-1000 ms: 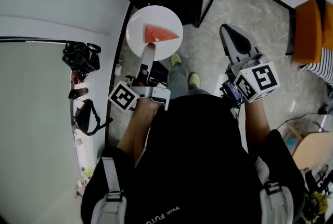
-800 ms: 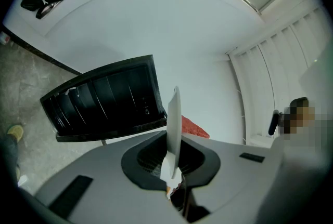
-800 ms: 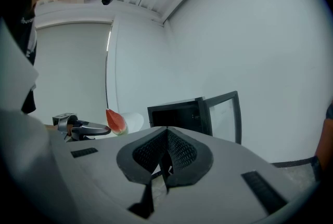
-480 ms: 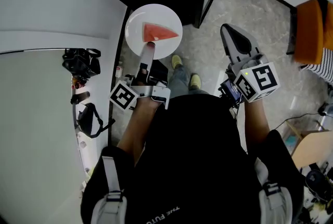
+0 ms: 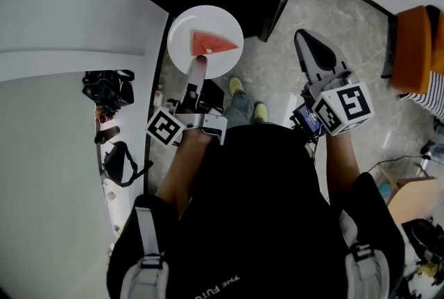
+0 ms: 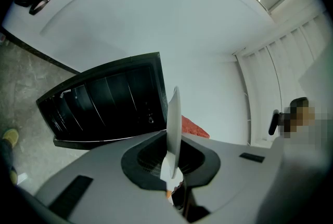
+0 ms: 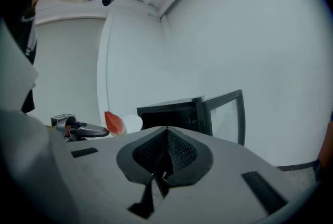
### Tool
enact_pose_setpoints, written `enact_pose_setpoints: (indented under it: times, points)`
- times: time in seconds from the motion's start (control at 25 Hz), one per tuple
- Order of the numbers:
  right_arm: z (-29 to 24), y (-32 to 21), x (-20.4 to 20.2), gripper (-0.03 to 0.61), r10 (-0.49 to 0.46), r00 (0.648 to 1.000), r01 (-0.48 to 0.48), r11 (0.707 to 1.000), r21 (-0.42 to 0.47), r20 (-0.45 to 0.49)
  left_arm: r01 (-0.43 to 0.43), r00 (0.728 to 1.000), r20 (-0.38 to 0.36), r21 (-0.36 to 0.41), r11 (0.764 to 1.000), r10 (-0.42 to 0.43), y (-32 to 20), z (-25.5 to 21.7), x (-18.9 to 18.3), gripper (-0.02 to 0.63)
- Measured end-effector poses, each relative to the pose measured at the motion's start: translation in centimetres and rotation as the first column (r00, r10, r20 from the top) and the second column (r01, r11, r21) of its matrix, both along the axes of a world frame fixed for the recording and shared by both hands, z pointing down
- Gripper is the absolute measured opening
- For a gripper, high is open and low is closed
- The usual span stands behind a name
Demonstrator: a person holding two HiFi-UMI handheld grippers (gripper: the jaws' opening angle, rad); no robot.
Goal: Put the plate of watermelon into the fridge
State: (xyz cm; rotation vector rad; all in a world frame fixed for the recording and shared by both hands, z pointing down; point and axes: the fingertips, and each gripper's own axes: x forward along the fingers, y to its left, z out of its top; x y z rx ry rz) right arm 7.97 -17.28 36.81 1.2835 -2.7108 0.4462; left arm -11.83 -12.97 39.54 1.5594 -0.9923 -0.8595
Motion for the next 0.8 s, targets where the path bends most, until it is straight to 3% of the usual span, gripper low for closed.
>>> enact_pose_setpoints:
  times: [0.8]
  points:
    - [-3.2, -0.4, 0.3, 0.006, 0.025, 0.999, -0.023, 0.998, 0.057, -0.020, -0.031, 0.999, -0.014, 0.035, 0.999, 0.031, -1.0, -2.0, 0.5, 0.026]
